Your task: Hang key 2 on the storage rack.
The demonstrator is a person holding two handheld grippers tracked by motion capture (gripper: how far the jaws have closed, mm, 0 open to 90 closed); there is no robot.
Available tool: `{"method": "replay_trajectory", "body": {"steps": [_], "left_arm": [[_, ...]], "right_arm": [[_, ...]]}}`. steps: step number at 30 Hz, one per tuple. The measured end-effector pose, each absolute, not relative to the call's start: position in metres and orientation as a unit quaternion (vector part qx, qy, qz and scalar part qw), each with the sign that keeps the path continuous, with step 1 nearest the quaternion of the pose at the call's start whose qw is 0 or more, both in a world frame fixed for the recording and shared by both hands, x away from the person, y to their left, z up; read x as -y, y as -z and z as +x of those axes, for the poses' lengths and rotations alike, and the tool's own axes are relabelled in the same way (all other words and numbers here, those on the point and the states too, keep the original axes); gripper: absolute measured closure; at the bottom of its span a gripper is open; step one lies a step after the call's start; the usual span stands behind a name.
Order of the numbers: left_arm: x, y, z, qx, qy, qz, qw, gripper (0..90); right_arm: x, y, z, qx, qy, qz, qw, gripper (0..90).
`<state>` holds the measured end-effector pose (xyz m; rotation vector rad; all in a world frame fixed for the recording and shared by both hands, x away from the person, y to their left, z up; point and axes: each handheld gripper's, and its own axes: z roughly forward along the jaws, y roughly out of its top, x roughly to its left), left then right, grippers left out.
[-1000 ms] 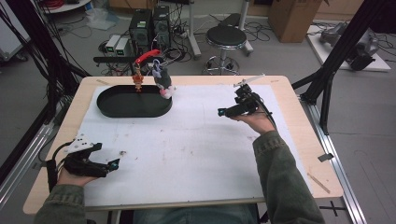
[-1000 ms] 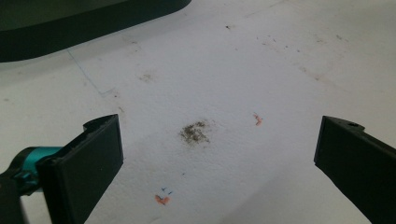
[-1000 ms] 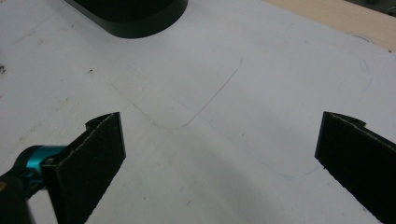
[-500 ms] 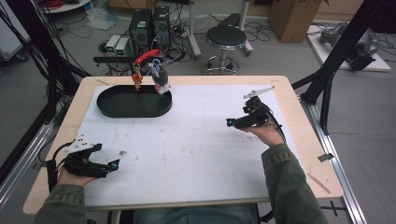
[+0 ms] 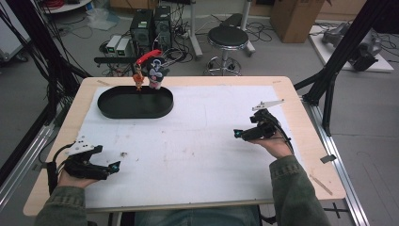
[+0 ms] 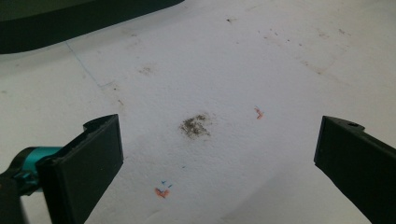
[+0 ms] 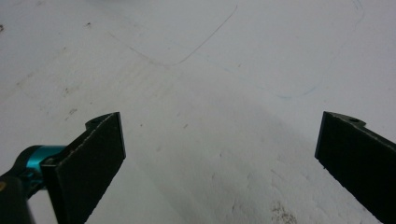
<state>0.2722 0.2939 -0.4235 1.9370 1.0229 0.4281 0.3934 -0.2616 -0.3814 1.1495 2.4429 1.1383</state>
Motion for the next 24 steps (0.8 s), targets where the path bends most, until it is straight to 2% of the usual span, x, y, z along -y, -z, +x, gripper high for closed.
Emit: {"method": "replay_trajectory", "body": {"steps": [19,24], "left_arm": [[-0.295,0.426,0.271,-0.416,-0.170,0.780,0.435,1.7],[-0.296,0.426,0.270,-0.417,-0.171,0.779,0.435,1.7]], "right_arm": [[0.307,0.399,0.360,-0.782,-0.451,0.394,0.174,0.5],[0.318,0.409,0.353,-0.772,-0.464,0.397,0.173,0.5]]}}
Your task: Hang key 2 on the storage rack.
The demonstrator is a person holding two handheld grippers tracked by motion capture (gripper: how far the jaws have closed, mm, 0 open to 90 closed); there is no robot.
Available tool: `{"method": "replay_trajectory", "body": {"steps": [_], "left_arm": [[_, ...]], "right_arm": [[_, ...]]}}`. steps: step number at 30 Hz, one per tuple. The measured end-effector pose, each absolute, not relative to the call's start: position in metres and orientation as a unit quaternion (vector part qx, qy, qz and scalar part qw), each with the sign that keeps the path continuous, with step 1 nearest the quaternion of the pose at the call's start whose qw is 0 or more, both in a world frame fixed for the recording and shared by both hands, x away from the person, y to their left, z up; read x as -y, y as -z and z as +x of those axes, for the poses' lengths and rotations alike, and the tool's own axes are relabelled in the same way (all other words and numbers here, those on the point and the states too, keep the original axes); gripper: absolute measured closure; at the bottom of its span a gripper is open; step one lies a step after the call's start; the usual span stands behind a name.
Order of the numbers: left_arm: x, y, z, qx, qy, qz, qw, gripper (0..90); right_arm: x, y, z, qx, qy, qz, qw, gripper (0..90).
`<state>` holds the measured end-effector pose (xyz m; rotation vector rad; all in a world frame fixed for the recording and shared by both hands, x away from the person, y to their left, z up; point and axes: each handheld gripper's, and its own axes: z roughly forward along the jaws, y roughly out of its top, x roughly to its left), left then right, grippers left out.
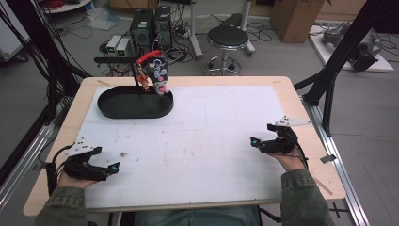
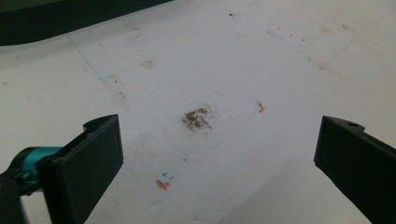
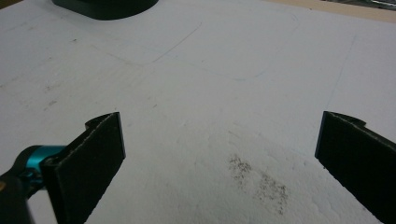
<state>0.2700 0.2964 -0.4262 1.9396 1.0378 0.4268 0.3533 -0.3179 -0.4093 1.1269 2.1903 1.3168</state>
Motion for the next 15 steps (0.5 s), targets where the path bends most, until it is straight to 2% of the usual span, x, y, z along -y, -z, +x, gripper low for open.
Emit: {"method": "replay_trajectory", "body": {"steps": [15], "left_arm": [[-0.295,0.428,0.271,-0.413,-0.173,0.783,0.432,1.7]], "right_arm": [[0.335,0.416,0.329,-0.737,-0.494,0.406,0.219,0.5]]}}
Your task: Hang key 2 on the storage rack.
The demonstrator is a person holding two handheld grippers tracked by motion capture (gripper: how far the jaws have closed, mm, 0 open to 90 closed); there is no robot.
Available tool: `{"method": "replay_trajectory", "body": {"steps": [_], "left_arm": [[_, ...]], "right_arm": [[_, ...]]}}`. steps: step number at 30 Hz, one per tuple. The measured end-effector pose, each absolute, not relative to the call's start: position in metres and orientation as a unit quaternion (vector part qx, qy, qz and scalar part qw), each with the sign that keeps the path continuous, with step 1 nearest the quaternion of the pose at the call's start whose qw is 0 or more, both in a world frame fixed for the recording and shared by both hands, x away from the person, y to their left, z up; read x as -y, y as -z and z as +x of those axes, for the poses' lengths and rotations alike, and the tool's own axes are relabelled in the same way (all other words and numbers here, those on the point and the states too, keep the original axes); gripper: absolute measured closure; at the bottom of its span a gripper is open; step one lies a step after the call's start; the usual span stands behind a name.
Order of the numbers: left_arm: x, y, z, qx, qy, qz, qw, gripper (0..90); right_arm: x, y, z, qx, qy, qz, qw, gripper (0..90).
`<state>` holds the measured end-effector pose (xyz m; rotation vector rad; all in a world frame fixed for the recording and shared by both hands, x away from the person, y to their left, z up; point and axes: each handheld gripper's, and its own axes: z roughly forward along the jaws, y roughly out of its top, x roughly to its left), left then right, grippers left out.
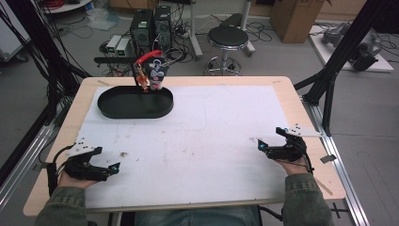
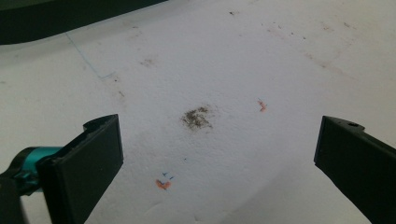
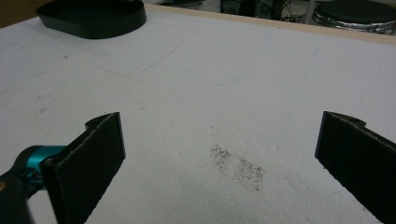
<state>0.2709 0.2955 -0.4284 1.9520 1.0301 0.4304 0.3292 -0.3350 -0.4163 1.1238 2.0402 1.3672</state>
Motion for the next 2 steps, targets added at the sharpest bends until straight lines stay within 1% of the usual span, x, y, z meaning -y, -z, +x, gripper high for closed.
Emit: {"method": "replay_trajectory", "body": {"steps": [2], "left_arm": [[-0.2953,0.4287,0.2711,-0.413,-0.173,0.784,0.431,1.7]], "right_arm": [[0.3343,0.4163,0.3287,-0.739,-0.491,0.405,0.224,0.5]]}}
